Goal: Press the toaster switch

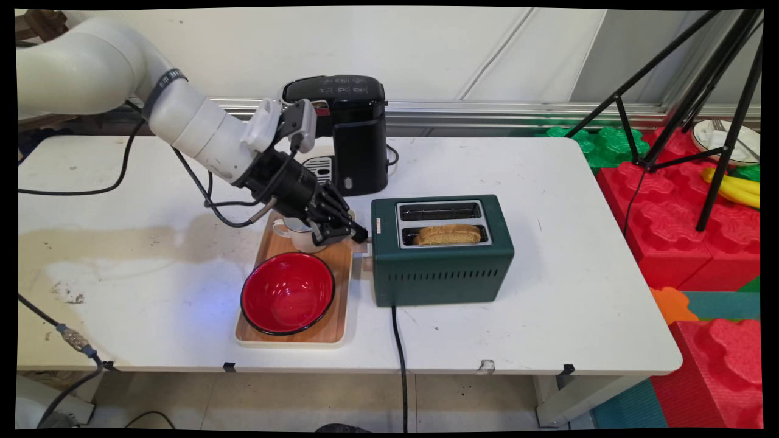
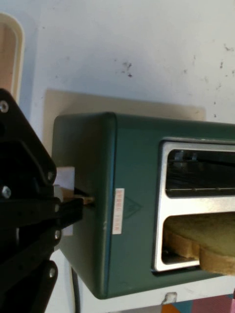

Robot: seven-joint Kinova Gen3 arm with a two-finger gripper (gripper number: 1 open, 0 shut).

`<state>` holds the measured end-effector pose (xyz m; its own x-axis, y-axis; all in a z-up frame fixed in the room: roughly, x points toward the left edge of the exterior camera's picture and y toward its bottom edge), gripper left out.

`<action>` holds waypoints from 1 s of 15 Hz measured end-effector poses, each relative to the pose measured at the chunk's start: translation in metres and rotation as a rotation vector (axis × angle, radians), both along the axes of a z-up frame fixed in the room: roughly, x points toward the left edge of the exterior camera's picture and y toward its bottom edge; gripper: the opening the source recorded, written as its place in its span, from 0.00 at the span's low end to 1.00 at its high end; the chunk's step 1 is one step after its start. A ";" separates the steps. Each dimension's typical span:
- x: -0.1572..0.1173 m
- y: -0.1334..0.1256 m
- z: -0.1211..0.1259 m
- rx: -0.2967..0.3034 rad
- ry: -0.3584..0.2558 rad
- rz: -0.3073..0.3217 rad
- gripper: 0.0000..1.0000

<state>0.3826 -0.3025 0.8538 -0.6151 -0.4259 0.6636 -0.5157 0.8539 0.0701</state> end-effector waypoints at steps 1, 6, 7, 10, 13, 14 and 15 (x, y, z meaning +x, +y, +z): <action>0.000 0.000 -0.002 0.002 -0.003 -0.003 0.00; 0.001 0.001 -0.015 0.000 -0.020 -0.027 0.00; 0.002 0.001 -0.016 -0.002 -0.023 -0.029 0.00; 0.003 0.001 -0.020 -0.010 -0.026 -0.033 0.00; 0.006 0.001 -0.022 -0.020 -0.027 -0.038 0.00; 0.006 0.001 -0.023 -0.023 -0.028 -0.041 0.00; 0.007 0.002 -0.023 -0.025 -0.029 -0.044 0.00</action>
<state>0.3900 -0.3008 0.8305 -0.6521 -0.3810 0.6554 -0.4787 0.8773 0.0337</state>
